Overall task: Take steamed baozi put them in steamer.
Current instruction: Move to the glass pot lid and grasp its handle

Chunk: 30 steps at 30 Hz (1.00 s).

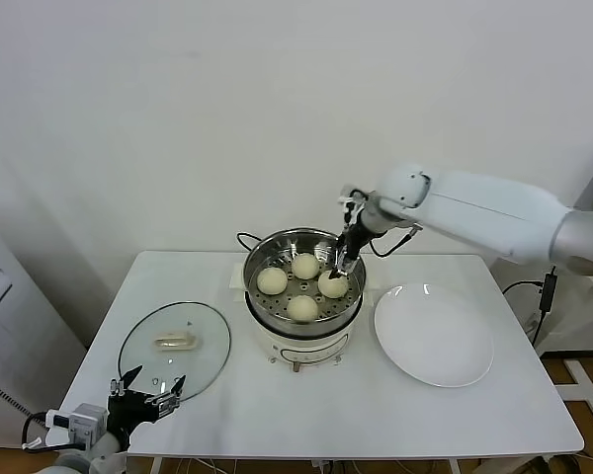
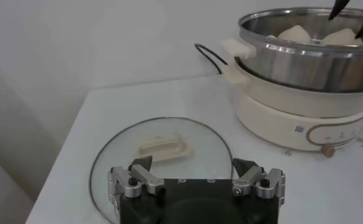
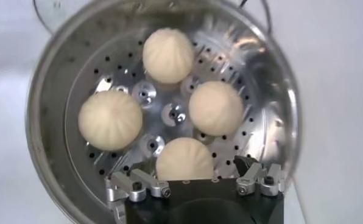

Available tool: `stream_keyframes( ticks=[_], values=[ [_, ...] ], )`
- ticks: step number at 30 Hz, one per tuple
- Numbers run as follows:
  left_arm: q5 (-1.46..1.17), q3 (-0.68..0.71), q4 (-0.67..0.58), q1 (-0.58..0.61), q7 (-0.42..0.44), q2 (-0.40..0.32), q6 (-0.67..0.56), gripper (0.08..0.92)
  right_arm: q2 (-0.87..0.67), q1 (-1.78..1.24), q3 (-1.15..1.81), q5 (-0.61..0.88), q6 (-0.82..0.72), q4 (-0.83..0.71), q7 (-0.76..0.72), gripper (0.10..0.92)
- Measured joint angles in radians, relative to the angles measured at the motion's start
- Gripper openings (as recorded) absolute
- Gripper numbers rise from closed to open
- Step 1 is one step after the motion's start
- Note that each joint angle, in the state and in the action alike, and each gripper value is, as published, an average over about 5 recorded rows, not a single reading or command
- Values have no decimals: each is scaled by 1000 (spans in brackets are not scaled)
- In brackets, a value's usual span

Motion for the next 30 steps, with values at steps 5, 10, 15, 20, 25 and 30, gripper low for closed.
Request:
stream_keyframes(
  ticks=[5, 10, 15, 20, 25, 30],
  values=[
    [6, -3, -2, -7, 0, -11, 2, 823, -97, -77, 160, 22, 40, 20, 39, 823],
    [16, 1, -9, -14, 0, -16, 4, 823, -200, -232, 392, 21, 117, 49, 110, 823],
    [22, 7, -10, -26, -1, -20, 3, 823, -274, -458, 678, 7, 225, 86, 208, 823],
    [36, 7, -10, -31, -2, -21, -7, 823, -293, -730, 1000, -30, 340, 132, 304, 823],
    [66, 9, -4, -33, 0, -20, -22, 823, -262, -1017, 1325, -113, 432, 190, 374, 823],
    [126, 9, 13, -33, 9, -17, -49, 823, -196, -1280, 1605, -210, 473, 255, 427, 823]
  ],
)
